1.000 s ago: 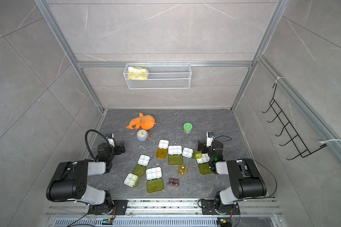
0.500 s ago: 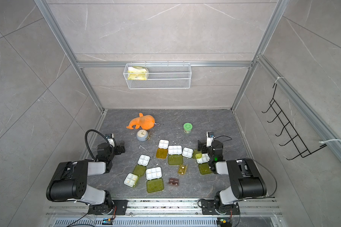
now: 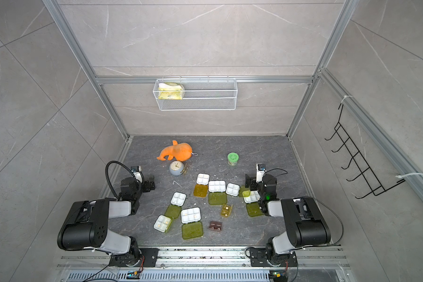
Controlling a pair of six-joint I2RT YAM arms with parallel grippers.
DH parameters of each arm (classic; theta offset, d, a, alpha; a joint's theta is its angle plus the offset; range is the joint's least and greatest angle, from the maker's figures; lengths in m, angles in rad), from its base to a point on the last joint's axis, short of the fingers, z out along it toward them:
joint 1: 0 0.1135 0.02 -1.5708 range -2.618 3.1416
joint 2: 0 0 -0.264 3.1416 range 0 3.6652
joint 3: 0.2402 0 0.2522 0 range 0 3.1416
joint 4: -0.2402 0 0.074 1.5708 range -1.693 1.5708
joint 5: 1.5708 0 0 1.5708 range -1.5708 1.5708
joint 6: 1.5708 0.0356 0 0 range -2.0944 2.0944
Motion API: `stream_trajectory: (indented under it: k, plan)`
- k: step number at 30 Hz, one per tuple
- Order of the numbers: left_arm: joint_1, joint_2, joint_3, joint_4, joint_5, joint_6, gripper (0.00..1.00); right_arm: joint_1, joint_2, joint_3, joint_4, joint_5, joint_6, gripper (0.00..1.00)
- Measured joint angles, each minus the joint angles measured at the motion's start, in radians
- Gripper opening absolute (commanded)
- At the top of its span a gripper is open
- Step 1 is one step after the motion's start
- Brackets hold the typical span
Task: Close pillboxes
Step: Close the lid on the pillbox.
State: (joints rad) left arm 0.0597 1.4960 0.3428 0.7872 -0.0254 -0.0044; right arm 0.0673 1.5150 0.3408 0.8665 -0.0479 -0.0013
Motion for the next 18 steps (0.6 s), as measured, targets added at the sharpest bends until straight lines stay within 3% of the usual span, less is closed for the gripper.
stream_trajectory:
  k: [10,18]
  plan:
    - [0.000,0.000,0.000,0.000,-0.004,-0.001,1.00,0.000,0.000,0.000,0.000,0.005,0.000,1.00]
    - [0.000,-0.097,0.072,-0.174,-0.129,-0.063,1.00,0.000,-0.021,0.000,-0.008,0.079,0.017,0.99]
